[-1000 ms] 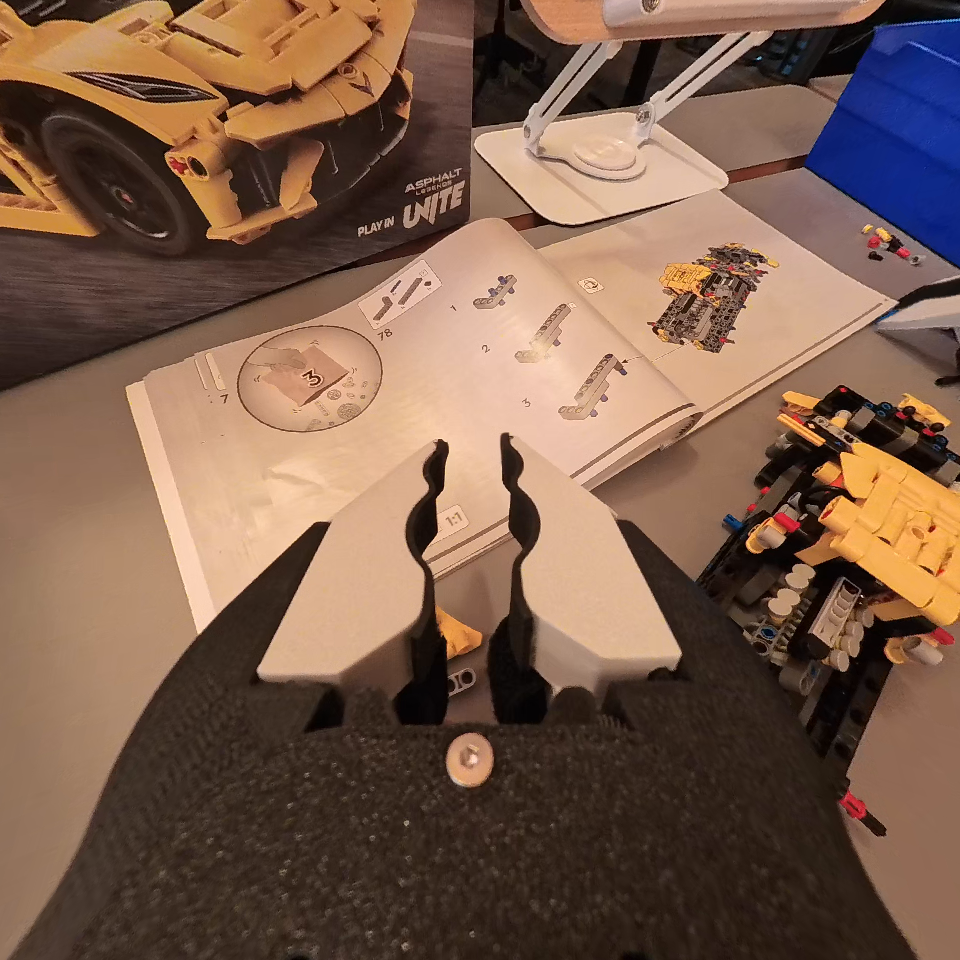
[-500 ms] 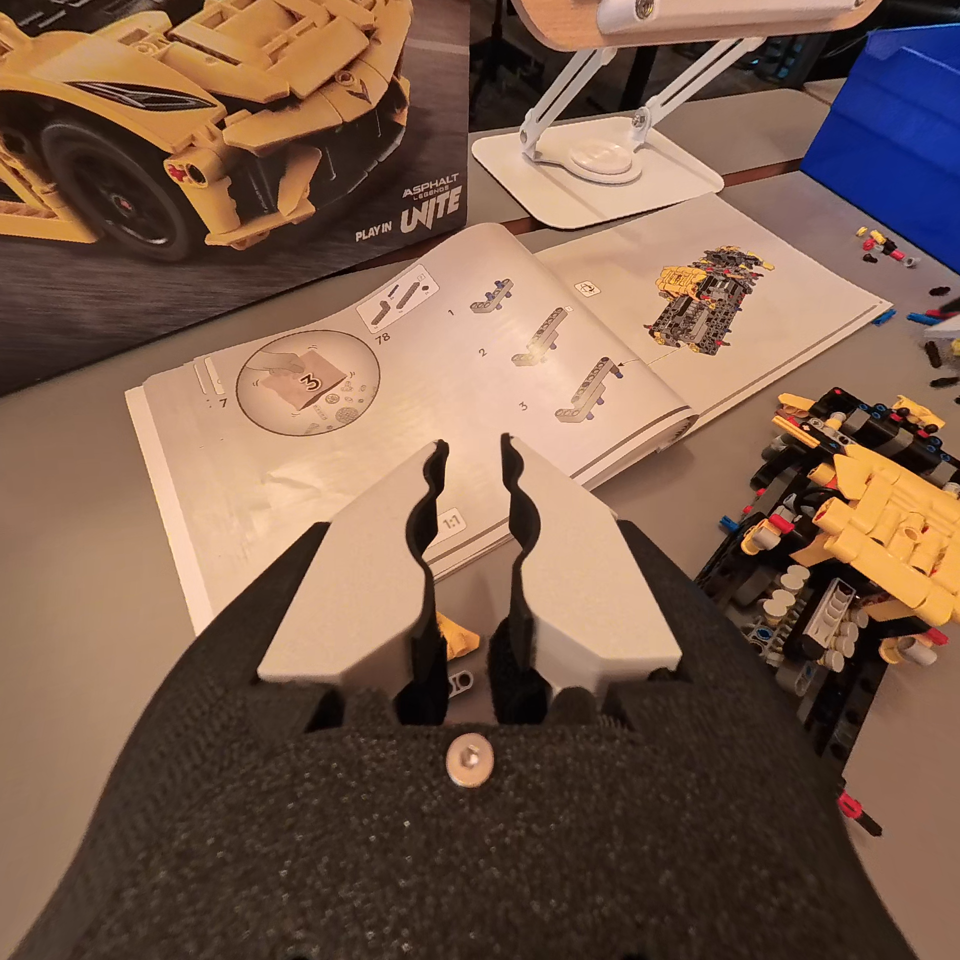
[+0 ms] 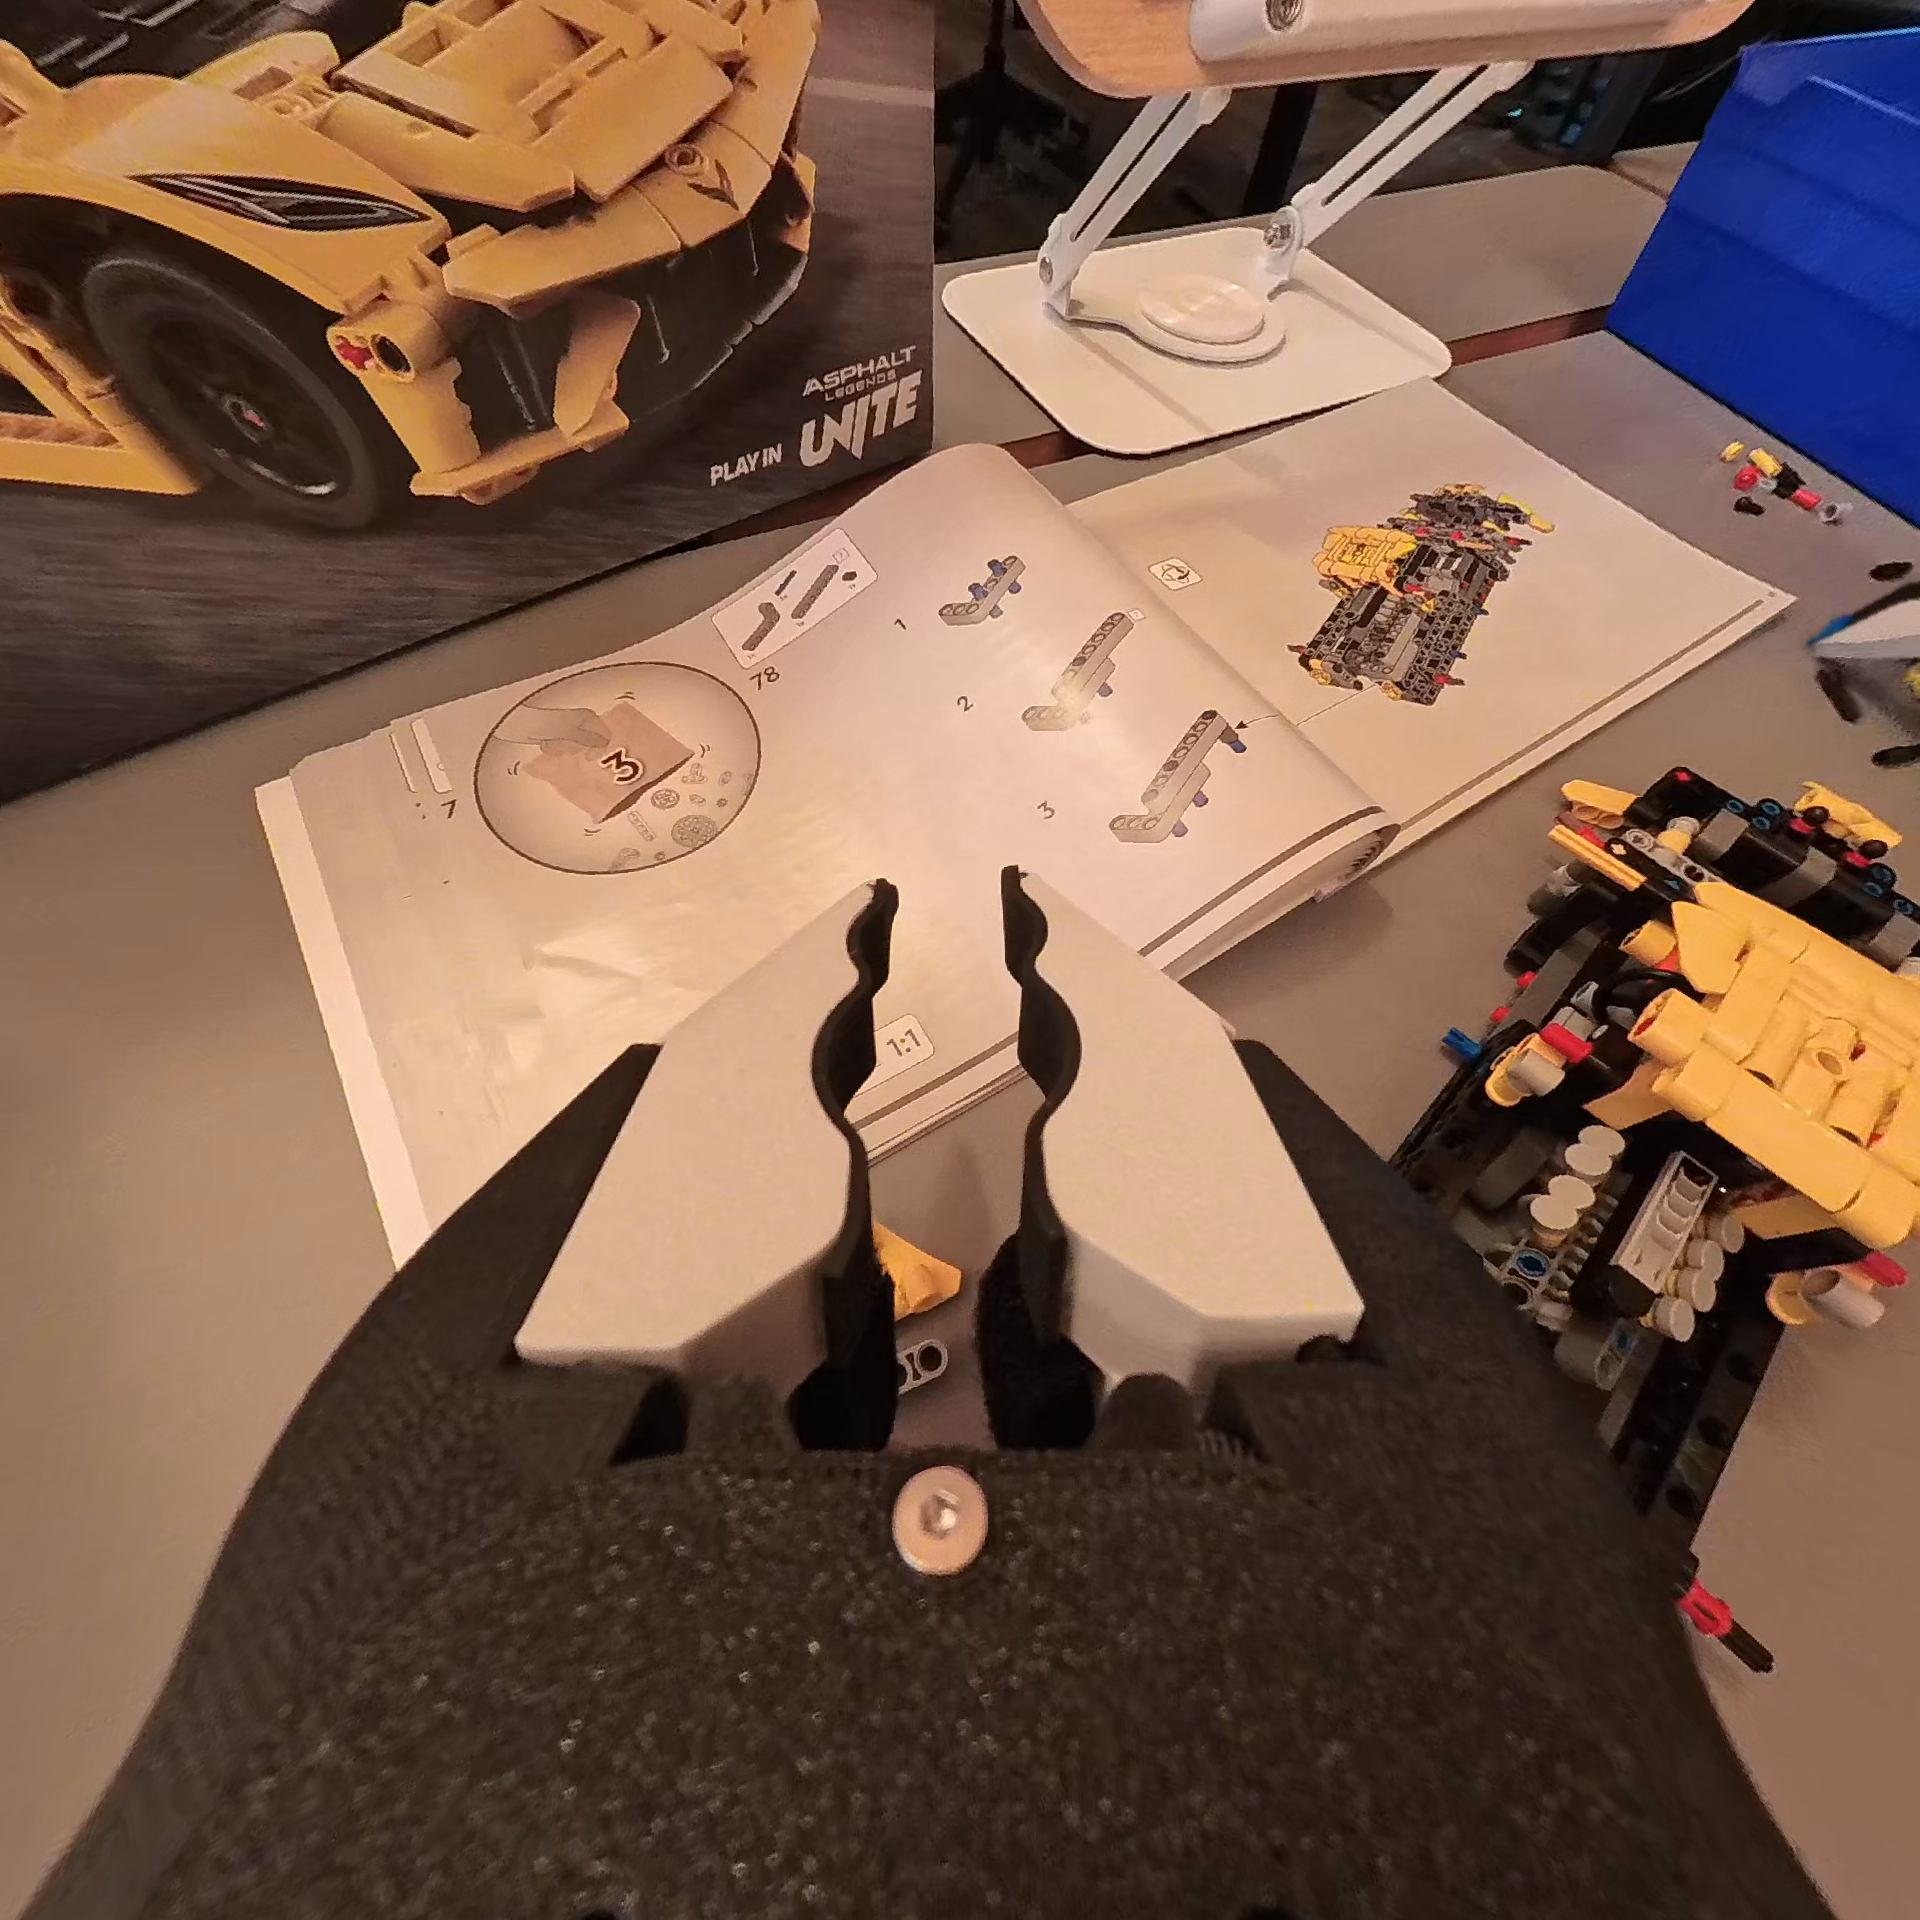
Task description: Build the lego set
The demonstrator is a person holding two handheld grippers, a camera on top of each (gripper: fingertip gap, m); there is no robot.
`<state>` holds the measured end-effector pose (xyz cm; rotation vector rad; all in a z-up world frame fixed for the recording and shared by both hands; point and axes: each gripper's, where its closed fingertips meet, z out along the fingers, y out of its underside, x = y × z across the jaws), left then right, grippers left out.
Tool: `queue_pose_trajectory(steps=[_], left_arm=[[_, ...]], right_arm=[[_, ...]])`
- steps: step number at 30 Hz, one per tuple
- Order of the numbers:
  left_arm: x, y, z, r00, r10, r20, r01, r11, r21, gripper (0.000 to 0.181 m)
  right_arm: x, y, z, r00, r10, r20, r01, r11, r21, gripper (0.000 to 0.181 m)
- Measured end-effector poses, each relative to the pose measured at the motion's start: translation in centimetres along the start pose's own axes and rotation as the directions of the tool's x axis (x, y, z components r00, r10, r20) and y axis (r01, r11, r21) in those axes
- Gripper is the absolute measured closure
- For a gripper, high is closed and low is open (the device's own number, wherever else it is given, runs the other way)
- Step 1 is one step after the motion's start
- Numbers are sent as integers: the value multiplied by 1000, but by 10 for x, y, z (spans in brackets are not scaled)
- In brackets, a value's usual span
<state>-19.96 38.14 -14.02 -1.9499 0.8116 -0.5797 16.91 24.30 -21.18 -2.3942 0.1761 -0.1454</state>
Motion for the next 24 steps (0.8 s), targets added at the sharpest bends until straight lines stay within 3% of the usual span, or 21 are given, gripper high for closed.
queue_pose_trajectory(steps=[6,10,13,17,24], left_arm=[[-1,0,-1,1000,-5,0,5,1000,0,160],[-1,2,0,1000,-9,-1,8,1000,-8,160],[-2,2,1,1000,-1,6,1,1000,-10,160],[-3,4,1,1000,-1,6,1,1000,-18,160],[7,7,6,1000,20,-22,-21,999,-43,160]], right_arm=[[17,26,-22,1000,9,1,-9,999,-34,159],[21,19,-32,1000,3,-21,-3,1000,17,144],[-12,-15,-53,997,-3,82,-12,984,180,142],[-94,-51,-80,936,-97,339,-54,911,408,143],[-115,-50,-84,933,-199,301,28,871,490,155]])
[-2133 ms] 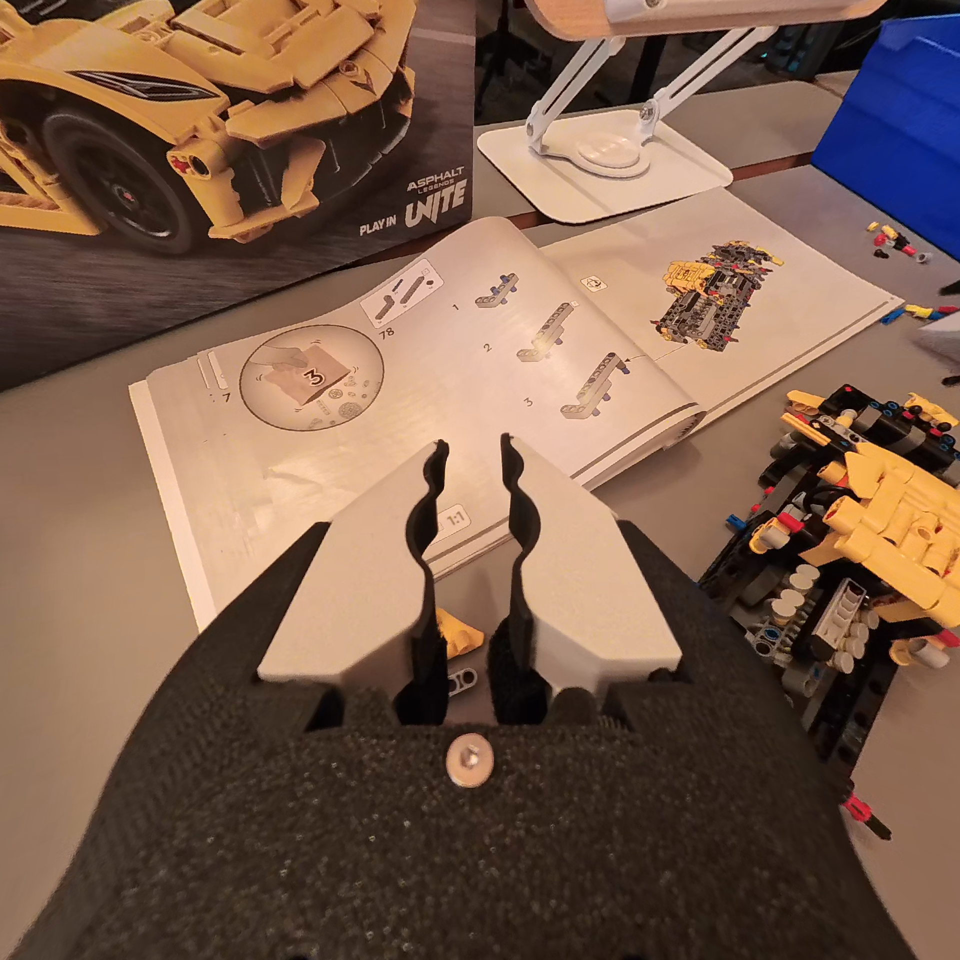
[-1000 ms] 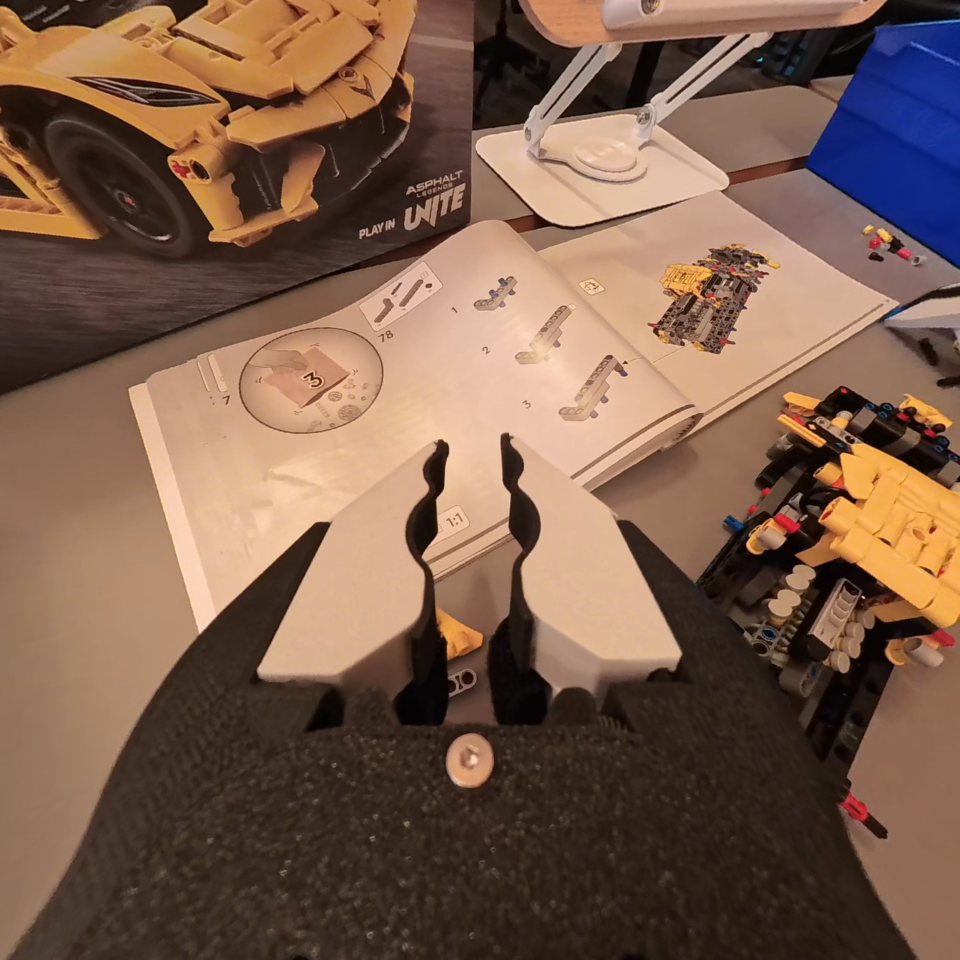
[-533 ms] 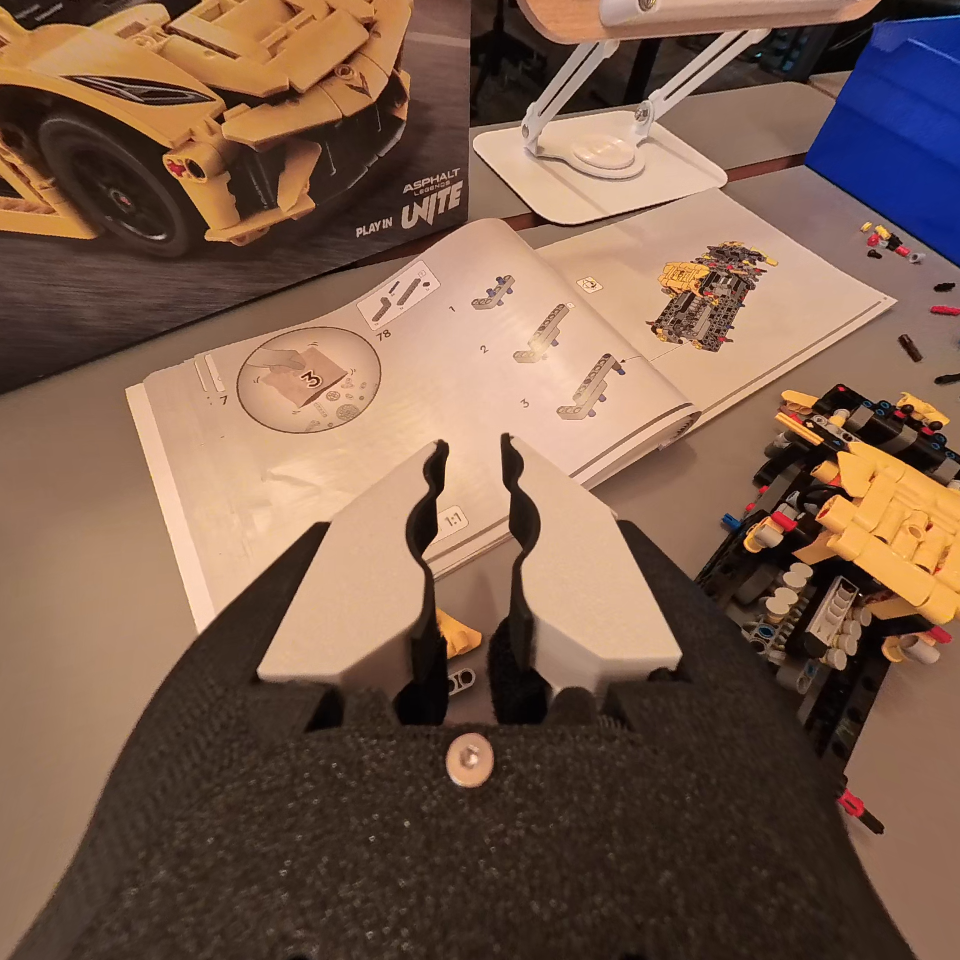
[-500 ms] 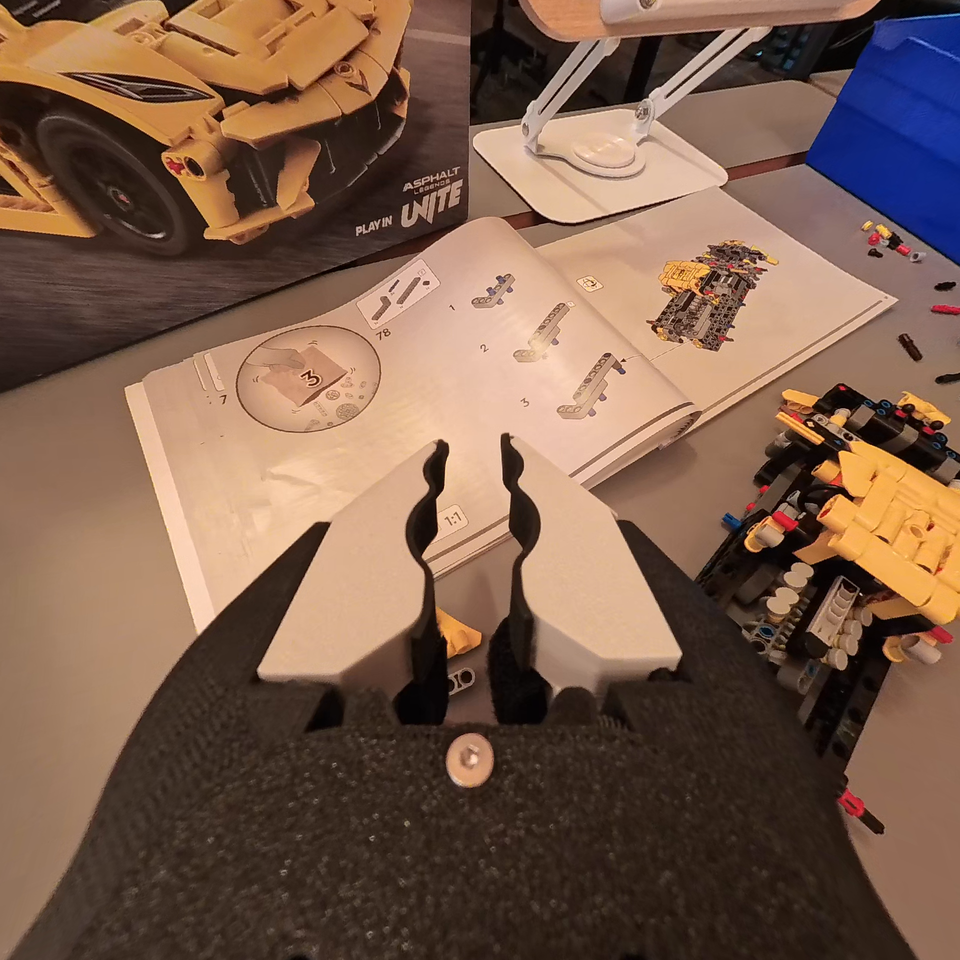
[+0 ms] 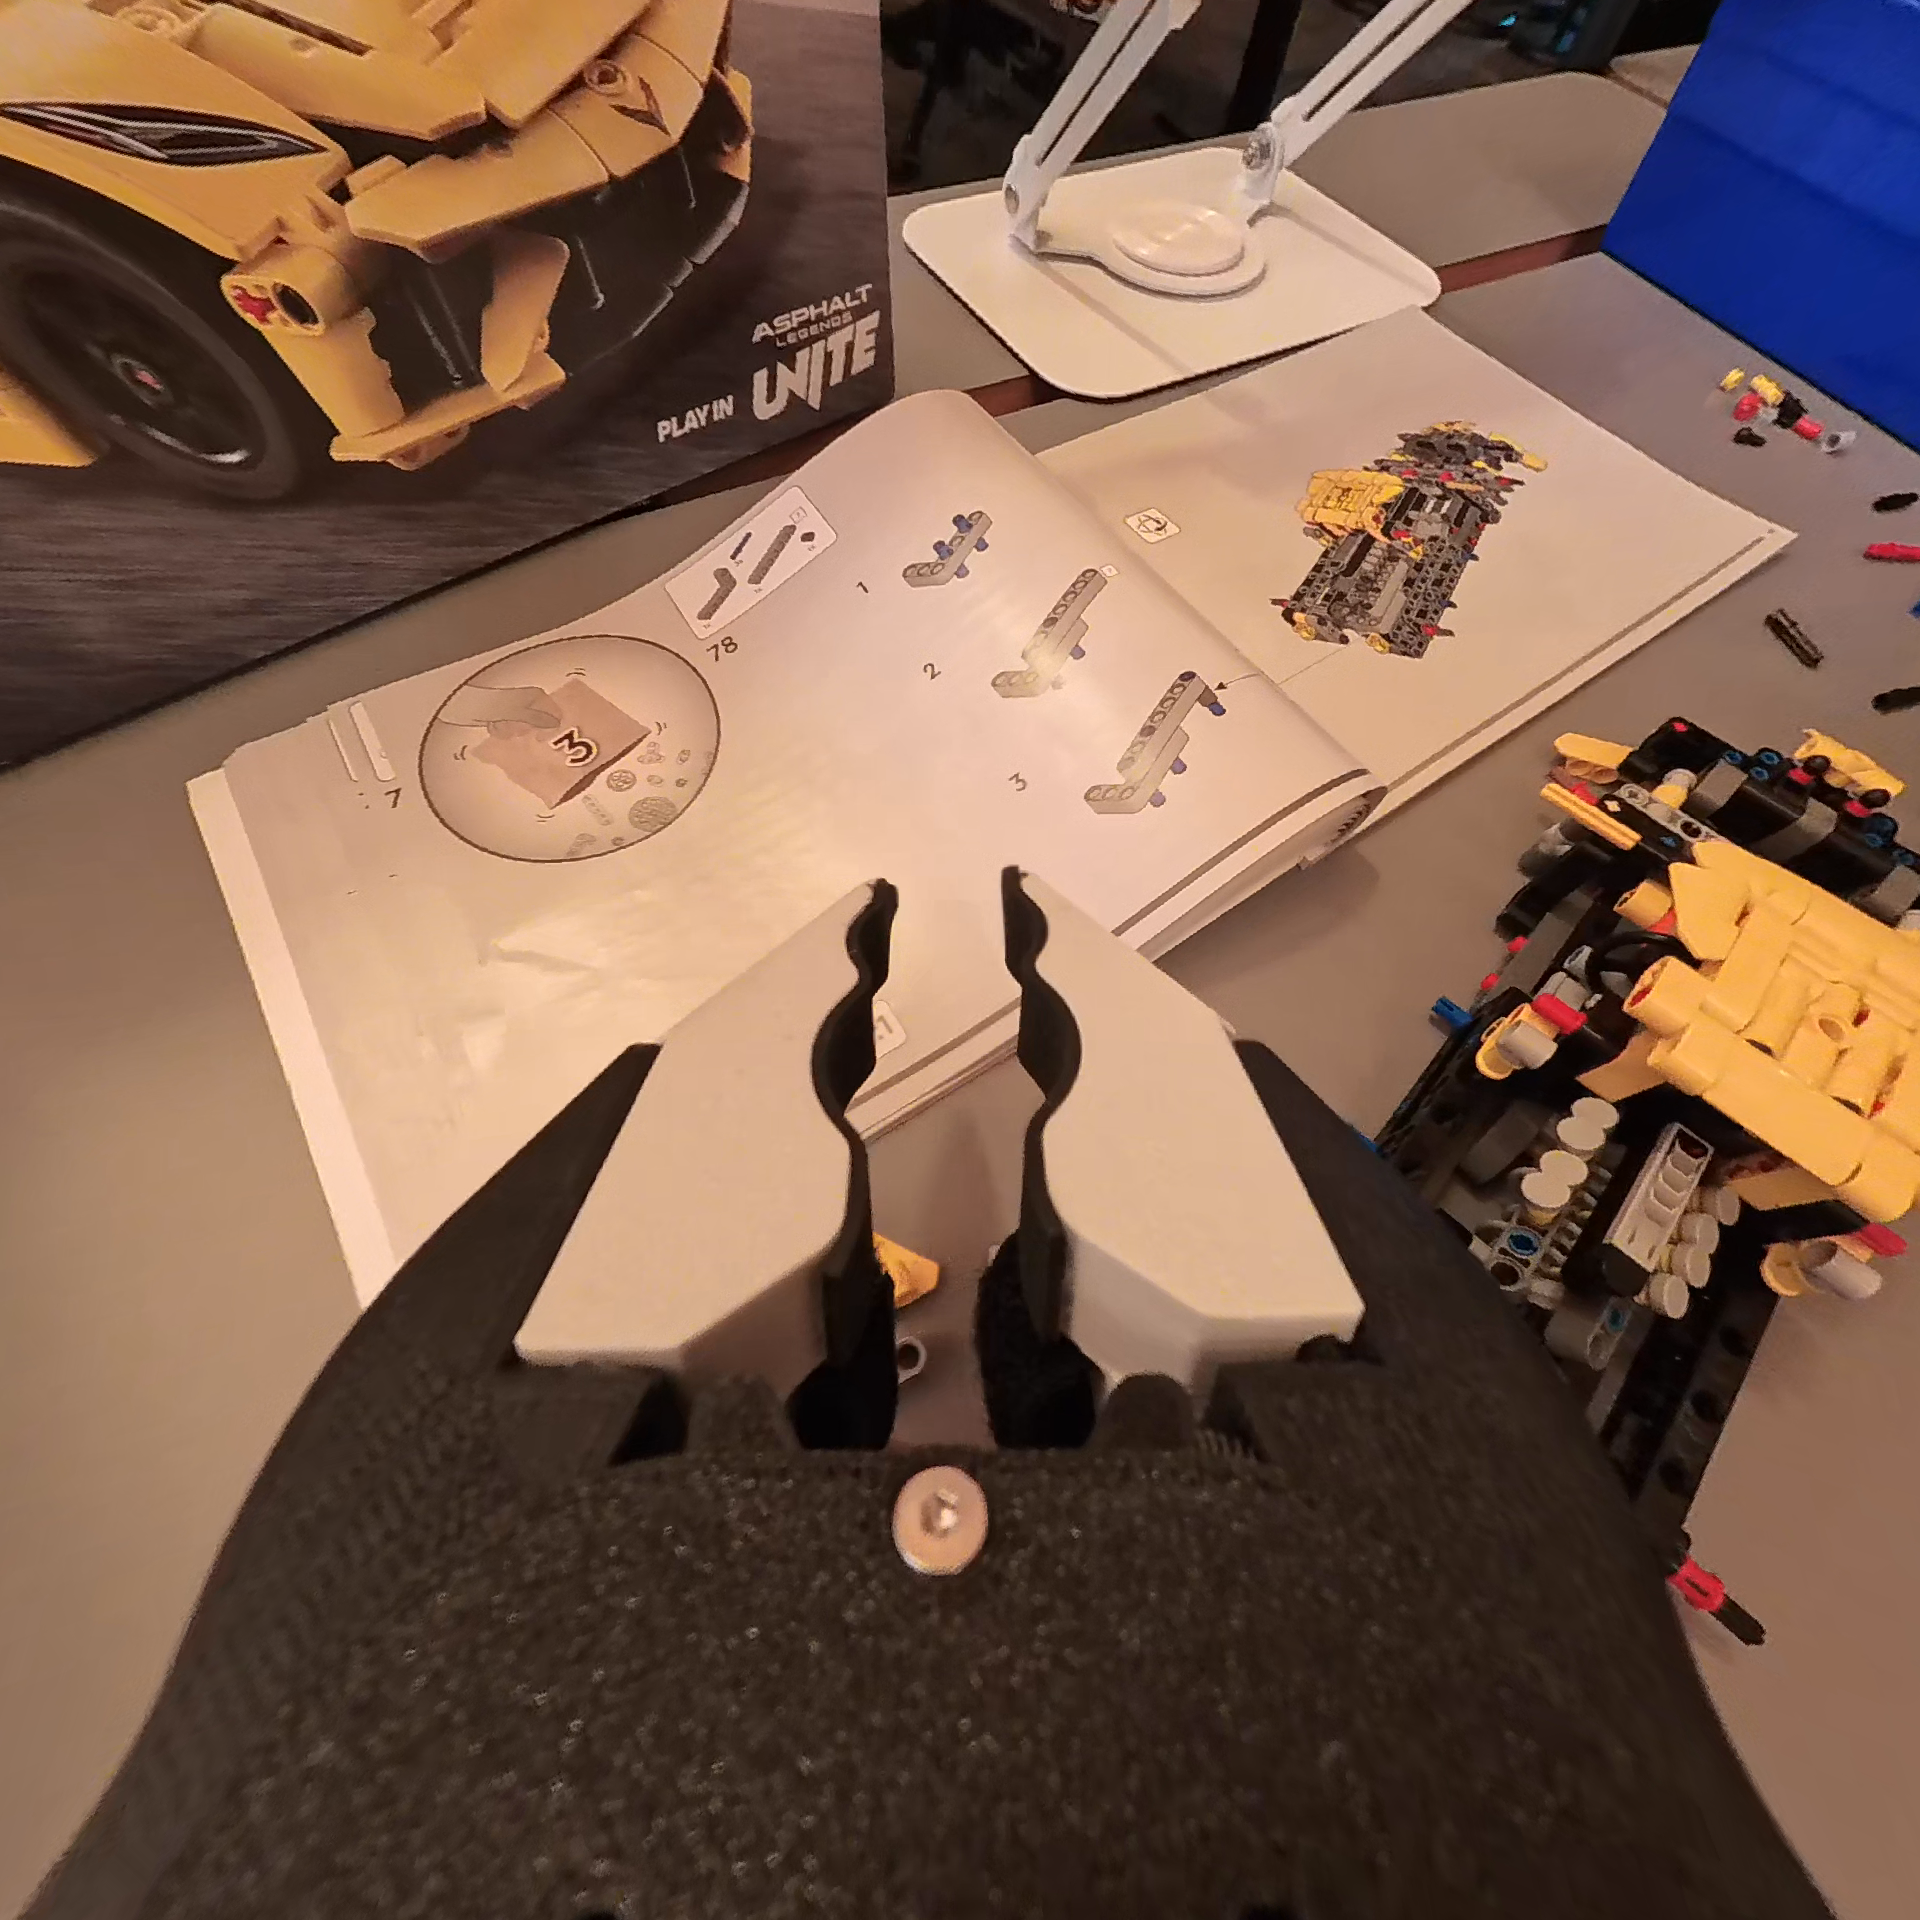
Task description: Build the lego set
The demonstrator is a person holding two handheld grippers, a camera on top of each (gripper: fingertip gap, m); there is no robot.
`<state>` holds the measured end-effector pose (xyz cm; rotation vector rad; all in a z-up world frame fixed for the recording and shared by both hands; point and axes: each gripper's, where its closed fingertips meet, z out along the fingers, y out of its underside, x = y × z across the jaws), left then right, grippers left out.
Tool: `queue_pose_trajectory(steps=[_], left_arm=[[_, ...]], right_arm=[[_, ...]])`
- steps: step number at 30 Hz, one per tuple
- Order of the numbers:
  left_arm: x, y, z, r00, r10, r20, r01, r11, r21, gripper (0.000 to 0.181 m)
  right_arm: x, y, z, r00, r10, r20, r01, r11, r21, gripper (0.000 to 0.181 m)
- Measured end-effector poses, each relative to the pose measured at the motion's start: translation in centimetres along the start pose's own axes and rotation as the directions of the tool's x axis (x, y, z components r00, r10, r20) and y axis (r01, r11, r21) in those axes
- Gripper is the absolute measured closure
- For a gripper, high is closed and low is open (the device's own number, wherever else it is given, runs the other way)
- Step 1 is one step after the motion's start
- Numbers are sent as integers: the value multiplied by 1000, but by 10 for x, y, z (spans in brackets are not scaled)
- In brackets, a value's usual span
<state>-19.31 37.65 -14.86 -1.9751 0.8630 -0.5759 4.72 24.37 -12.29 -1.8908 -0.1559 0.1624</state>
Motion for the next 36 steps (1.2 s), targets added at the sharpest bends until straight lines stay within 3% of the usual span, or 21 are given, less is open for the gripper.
queue_pose_trajectory(steps=[7,11,13,14,18,22,26,30,36], left_arm=[[5,2,4,1000,31,-2,-31,999,-18,160],[2,2,3,1000,19,-5,-19,1000,-13,160],[0,0,1,1000,12,-8,-12,1000,-2,160],[-1,-3,0,1000,10,-9,-10,1000,14,160],[-4,-7,-4,999,-16,-27,18,999,51,161],[-1,-13,-7,997,-52,-65,57,996,71,161],[3,-16,-10,996,-47,-72,53,995,89,161],[1,-16,-10,996,-49,-69,55,995,87,162],[0,-18,-12,993,-75,-87,83,992,92,162]], right_arm=[[2,-1,3,996,63,63,-64,998,9,152],[-23,4,2,977,60,203,-52,998,-42,151],[-63,6,-12,886,134,445,-94,990,-109,148],[-87,14,-27,818,145,556,-45,981,-190,146],[-162,61,-86,668,101,737,249,903,-349,141],[-181,101,-89,667,-26,745,436,824,-361,146],[-174,99,-77,720,-183,669,490,817,-305,153],[-167,89,-59,783,-177,596,432,844,-317,153],[-179,112,-50,677,-330,657,659,669,-343,158]])
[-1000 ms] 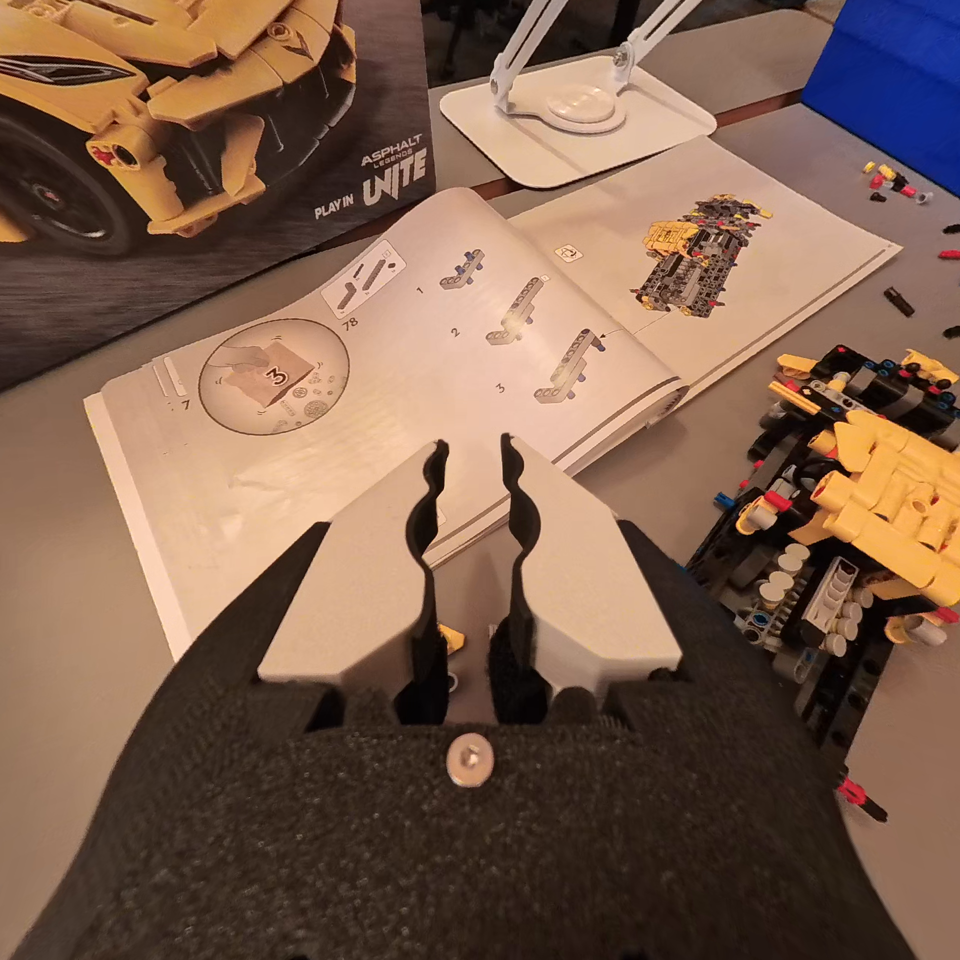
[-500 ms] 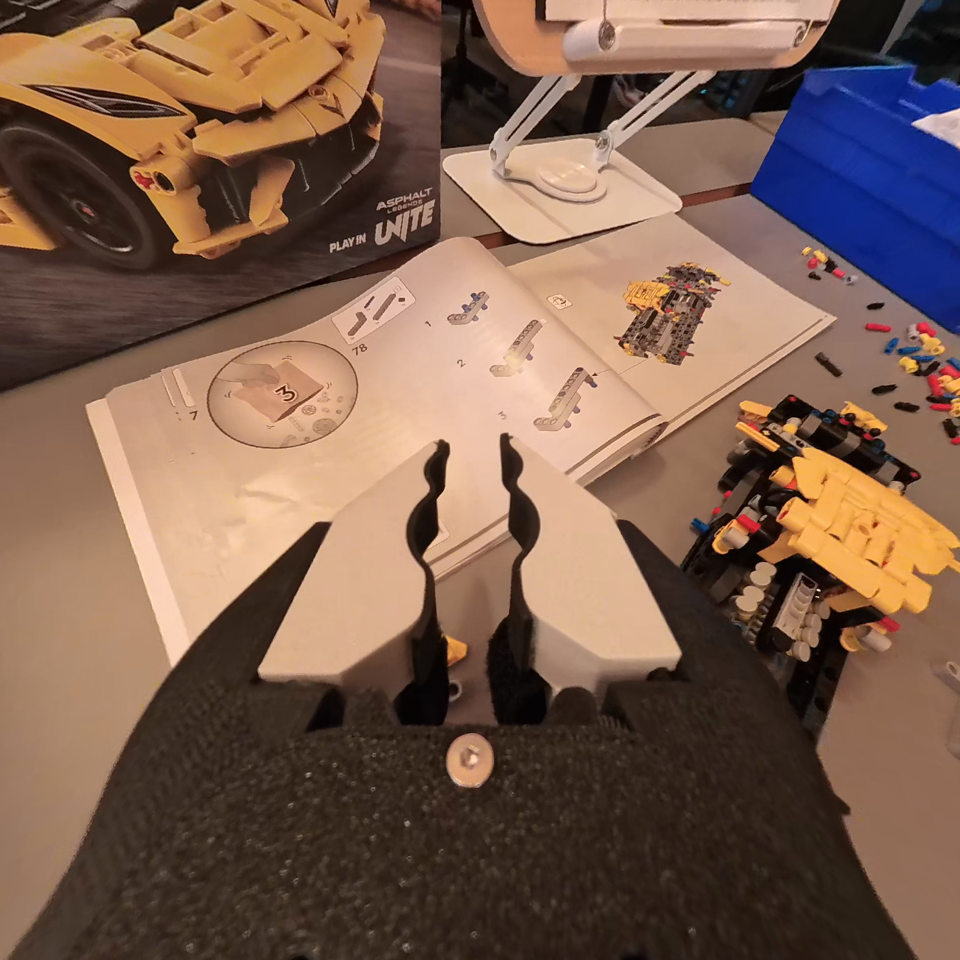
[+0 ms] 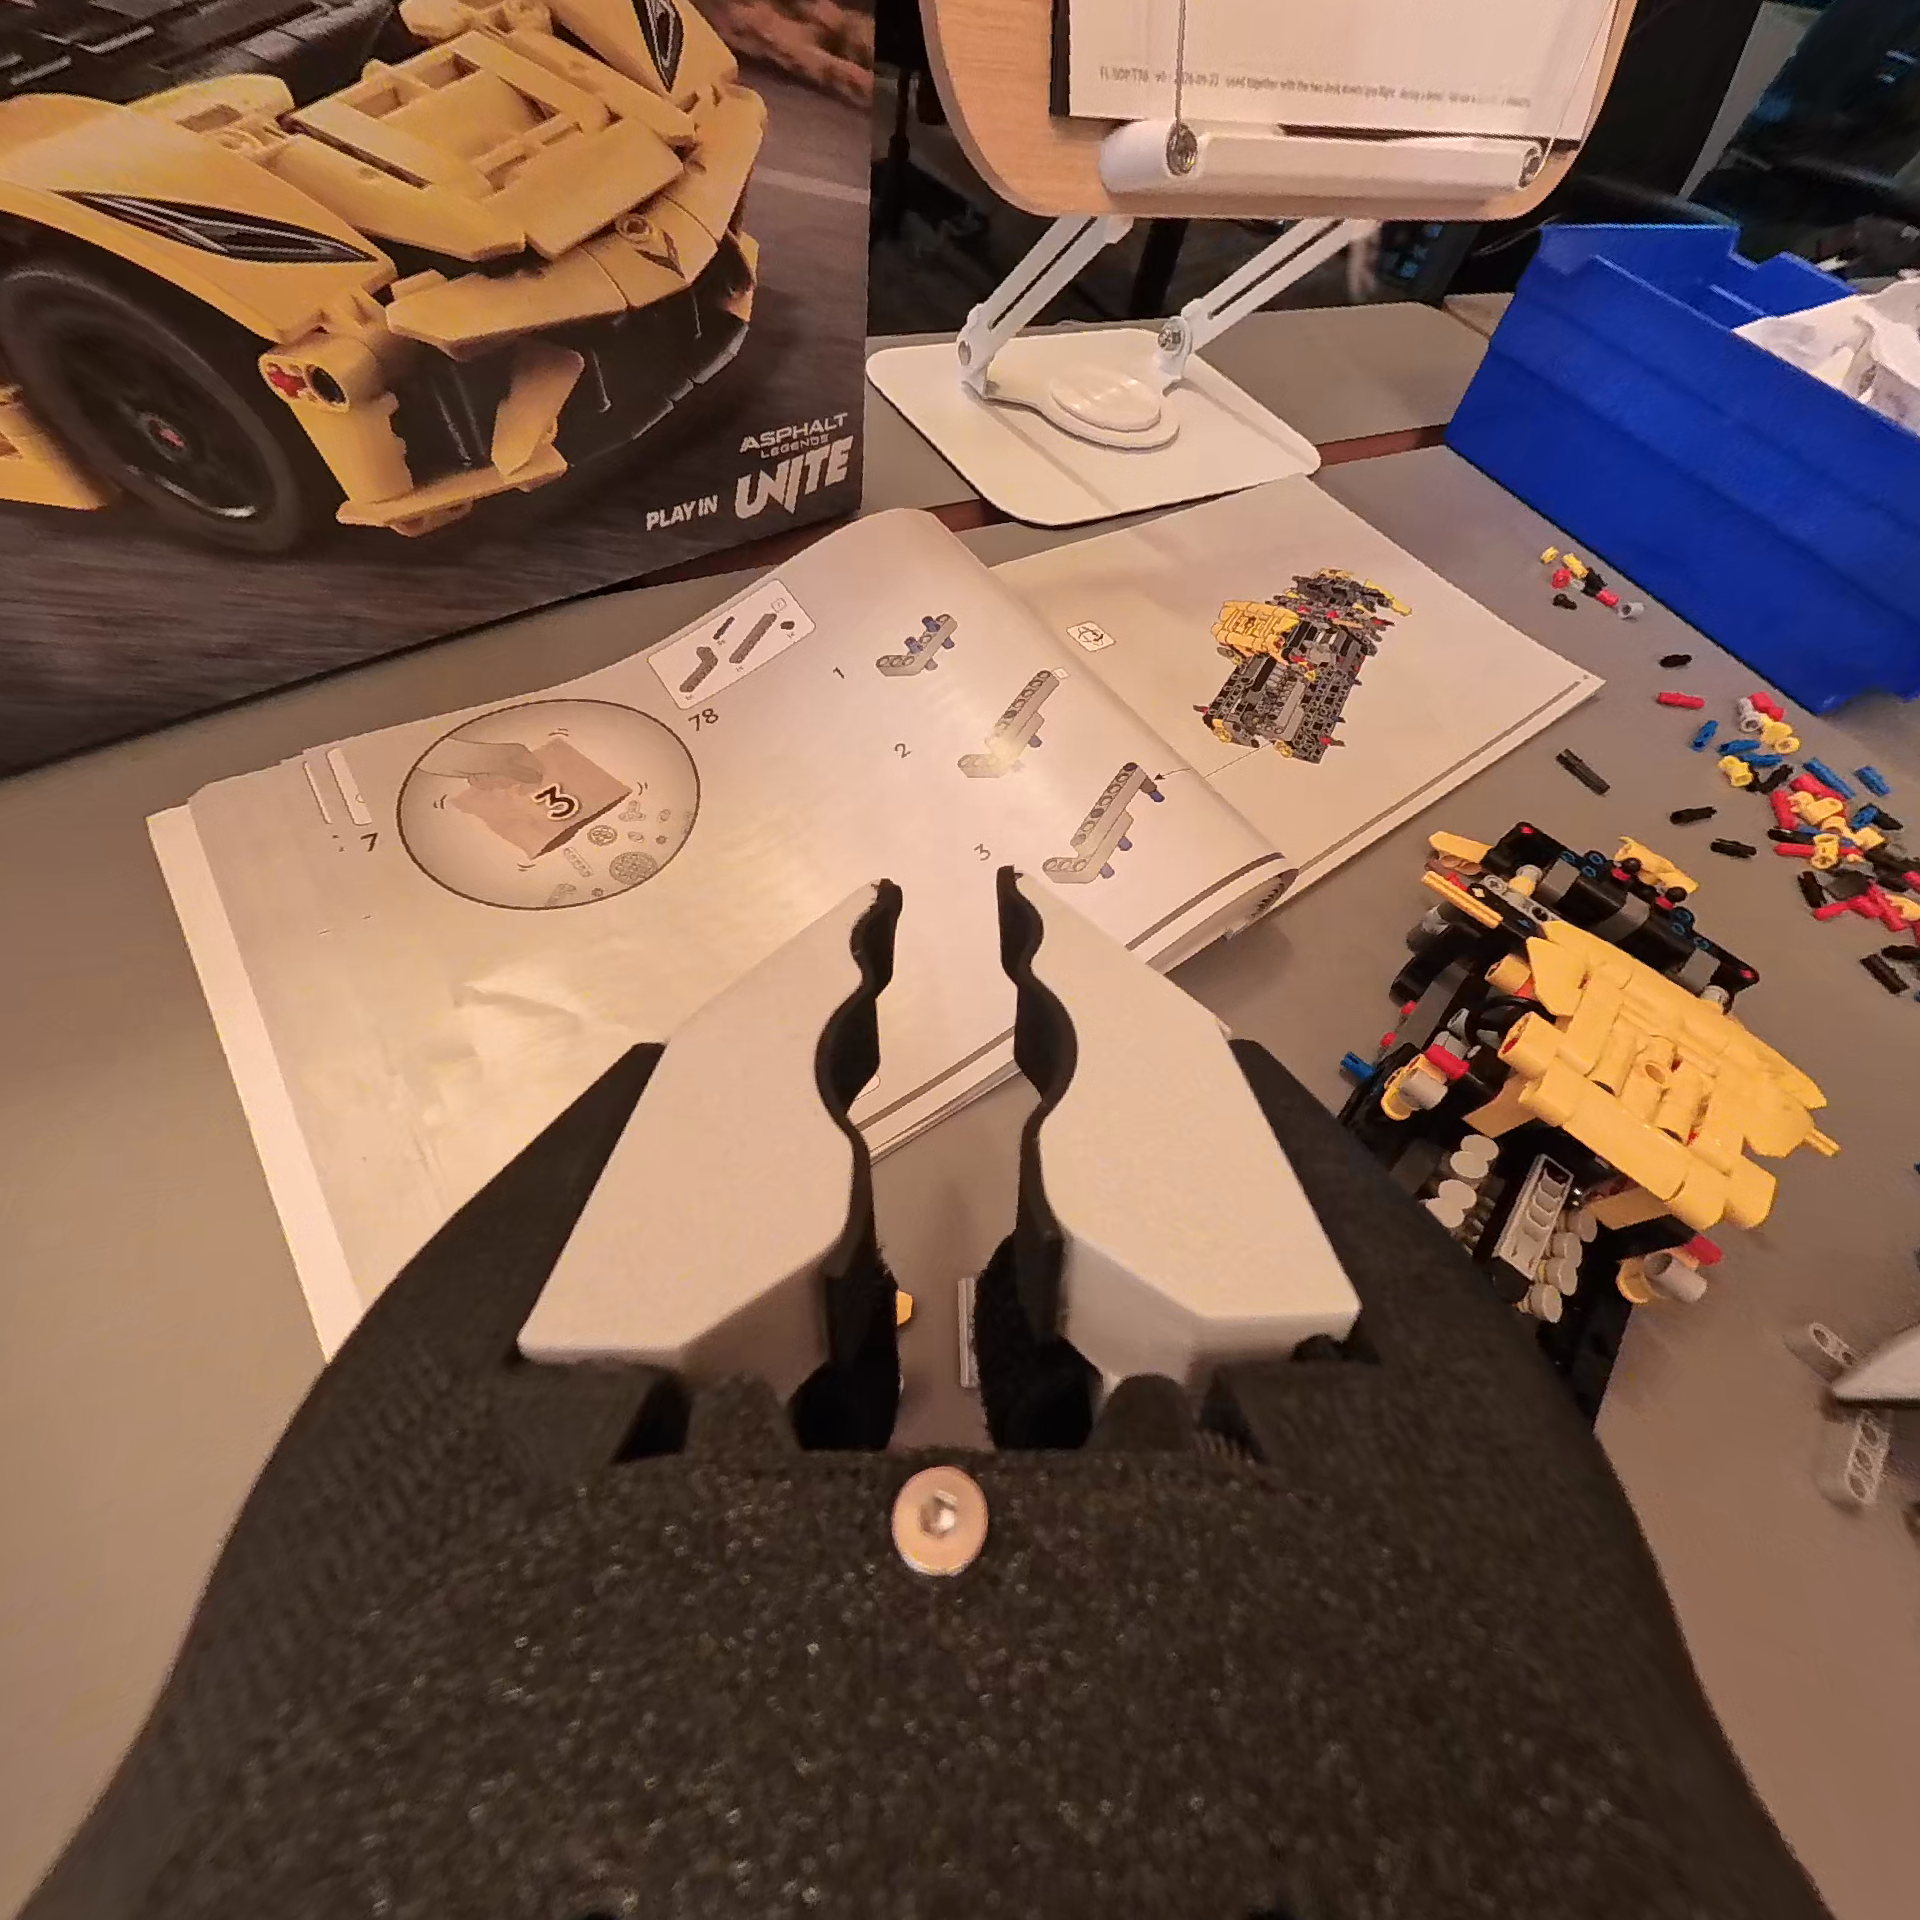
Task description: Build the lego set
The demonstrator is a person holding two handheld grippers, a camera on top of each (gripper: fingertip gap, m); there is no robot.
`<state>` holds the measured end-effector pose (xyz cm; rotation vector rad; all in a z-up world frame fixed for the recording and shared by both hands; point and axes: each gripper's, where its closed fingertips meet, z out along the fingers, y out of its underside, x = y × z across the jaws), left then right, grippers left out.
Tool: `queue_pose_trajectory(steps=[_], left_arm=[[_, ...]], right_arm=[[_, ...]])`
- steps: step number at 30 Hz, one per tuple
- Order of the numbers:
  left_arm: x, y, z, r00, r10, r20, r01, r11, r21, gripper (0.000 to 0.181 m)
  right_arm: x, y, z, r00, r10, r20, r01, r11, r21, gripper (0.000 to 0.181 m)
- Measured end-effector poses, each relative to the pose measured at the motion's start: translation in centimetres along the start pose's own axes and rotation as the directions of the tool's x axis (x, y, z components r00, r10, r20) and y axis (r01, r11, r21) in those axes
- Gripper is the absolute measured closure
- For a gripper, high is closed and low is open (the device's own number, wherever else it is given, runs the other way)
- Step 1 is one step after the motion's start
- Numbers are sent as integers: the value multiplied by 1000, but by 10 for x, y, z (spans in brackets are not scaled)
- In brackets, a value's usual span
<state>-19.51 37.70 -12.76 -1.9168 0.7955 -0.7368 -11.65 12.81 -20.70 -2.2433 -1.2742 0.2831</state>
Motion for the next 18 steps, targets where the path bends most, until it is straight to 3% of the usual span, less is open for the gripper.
queue_pose_trajectory(steps=[4,7,8,10,12,13,15,16,18], left_arm=[[1,-2,-2,1000,-2,-9,2,1000,6,162],[2,-5,-3,1000,4,-25,-3,1000,20,162],[5,-7,-5,999,12,-46,-10,999,35,161],[19,-16,-10,991,43,-130,-32,996,86,161],[45,-28,-22,956,93,-277,-49,986,159,159],[63,-34,-32,922,118,-370,-44,978,202,158],[98,-39,-51,833,175,-525,-39,965,259,153],[110,-40,-56,806,200,-558,-43,959,281,151],[133,-42,-63,771,257,-583,-65,942,329,147]], right_arm=[[-3,1,7,997,-40,60,45,996,-71,174],[5,-6,6,998,-46,45,49,995,-87,174],[15,-19,0,999,-33,10,33,999,-28,175],[32,-65,-26,1000,26,-9,-24,977,210,175],[57,-114,-65,992,121,31,-120,860,497,175],[71,-136,-87,983,168,75,-177,758,628,175],[98,-167,-127,947,219,233,-313,485,817,176],[102,-177,-139,911,182,370,-412,359,837,176],[107,-188,-145,787,73,613,-615,182,767,176]])
